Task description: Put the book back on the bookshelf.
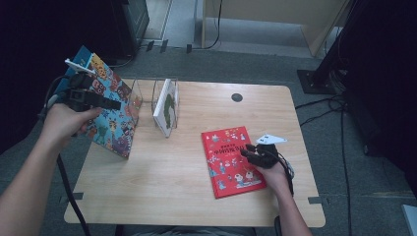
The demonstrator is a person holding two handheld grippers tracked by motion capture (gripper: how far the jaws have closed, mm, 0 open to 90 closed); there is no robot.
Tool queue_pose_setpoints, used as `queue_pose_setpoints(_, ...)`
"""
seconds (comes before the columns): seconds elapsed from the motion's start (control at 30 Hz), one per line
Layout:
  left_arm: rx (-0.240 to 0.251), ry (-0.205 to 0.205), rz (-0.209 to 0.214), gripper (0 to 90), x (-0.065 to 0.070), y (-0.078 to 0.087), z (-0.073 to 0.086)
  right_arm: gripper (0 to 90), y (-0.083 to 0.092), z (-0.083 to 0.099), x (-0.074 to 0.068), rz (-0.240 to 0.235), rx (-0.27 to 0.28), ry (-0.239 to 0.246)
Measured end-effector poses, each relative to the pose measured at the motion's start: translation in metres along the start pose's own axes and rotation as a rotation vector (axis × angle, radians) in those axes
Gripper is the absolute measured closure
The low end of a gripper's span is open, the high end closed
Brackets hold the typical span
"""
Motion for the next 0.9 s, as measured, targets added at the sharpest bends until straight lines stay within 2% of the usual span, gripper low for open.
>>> queue_pose_setpoints(0.1, 0.013, -0.018, -0.018, 64.3, 0.004, -0.01, 0.006, 65.3, 0.0, 0.001, 0.002, -0.003, 0.002, -0.014)
queue_pose_setpoints(0.17, 0.006, -0.03, -0.008, 65.0, 0.008, -0.018, 0.01, 65.6, 0.0, 0.002, 0.002, -0.001, -0.005, -0.011)
queue_pose_setpoints(0.23, -0.003, -0.05, -0.02, 65.2, 0.012, -0.026, 0.015, 65.9, 0.0, 0.002, 0.002, 0.001, -0.009, -0.004)
queue_pose_setpoints(0.33, -0.013, -0.053, 0.002, 65.2, 0.014, -0.036, 0.02, 66.8, 0.001, 0.003, 0.002, 0.005, -0.019, 0.002)
queue_pose_setpoints(0.43, -0.024, -0.067, 0.004, 65.1, 0.017, -0.047, 0.025, 67.7, 0.004, 0.005, 0.003, 0.01, -0.028, 0.002)
queue_pose_setpoints(0.53, -0.026, -0.071, 0.034, 64.1, 0.021, -0.059, 0.03, 68.6, 0.008, 0.009, 0.004, 0.019, -0.029, -0.006)
queue_pose_setpoints(0.67, -0.049, -0.083, 0.044, 62.7, 0.024, -0.076, 0.038, 69.5, 0.012, 0.015, 0.006, 0.036, -0.034, -0.014)
queue_pose_setpoints(0.9, -0.069, -0.083, 0.078, 64.4, 0.028, -0.101, 0.051, 70.4, 0.022, 0.026, 0.01, 0.064, -0.04, -0.029)
Point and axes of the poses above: each handheld gripper's, and its own axes: y roughly backward along the jaws, z roughly out of its underside, x roughly to its right, the point moved 2 cm from there along -y, roughly forward along the jaws, and after that the axes turned 8 degrees about y, right-handed, at the moved point
